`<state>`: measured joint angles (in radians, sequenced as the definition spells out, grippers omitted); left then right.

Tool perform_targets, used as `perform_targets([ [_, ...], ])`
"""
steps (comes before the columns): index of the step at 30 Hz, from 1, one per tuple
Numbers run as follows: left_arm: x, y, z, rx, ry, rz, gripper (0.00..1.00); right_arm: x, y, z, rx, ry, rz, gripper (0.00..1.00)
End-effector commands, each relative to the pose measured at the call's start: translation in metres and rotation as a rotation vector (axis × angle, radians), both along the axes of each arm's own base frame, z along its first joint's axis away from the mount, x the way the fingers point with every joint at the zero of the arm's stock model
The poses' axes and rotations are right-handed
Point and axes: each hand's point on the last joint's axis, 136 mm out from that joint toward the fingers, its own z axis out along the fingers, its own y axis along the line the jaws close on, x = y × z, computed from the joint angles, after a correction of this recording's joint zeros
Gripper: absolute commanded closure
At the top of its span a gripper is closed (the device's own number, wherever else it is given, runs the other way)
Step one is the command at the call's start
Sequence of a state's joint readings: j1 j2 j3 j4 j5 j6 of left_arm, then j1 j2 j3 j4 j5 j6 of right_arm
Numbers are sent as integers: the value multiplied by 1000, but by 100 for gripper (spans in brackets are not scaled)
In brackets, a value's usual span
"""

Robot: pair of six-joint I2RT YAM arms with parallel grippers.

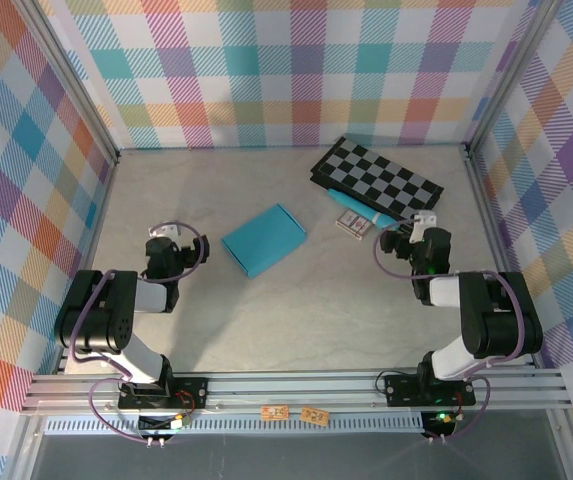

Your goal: Fold the paper box

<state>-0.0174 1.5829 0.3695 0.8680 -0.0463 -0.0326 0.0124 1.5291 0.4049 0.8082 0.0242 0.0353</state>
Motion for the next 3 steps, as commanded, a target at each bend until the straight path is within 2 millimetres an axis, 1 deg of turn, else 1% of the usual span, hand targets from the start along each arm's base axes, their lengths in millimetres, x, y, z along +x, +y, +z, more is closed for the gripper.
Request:
perform_targets([
  [1,9,1,17,19,-60,6,0,3,4,3,-9,-11,37,1],
  [3,9,1,17,21,-60,8,0,2,5,5,-11,-24,43,1],
])
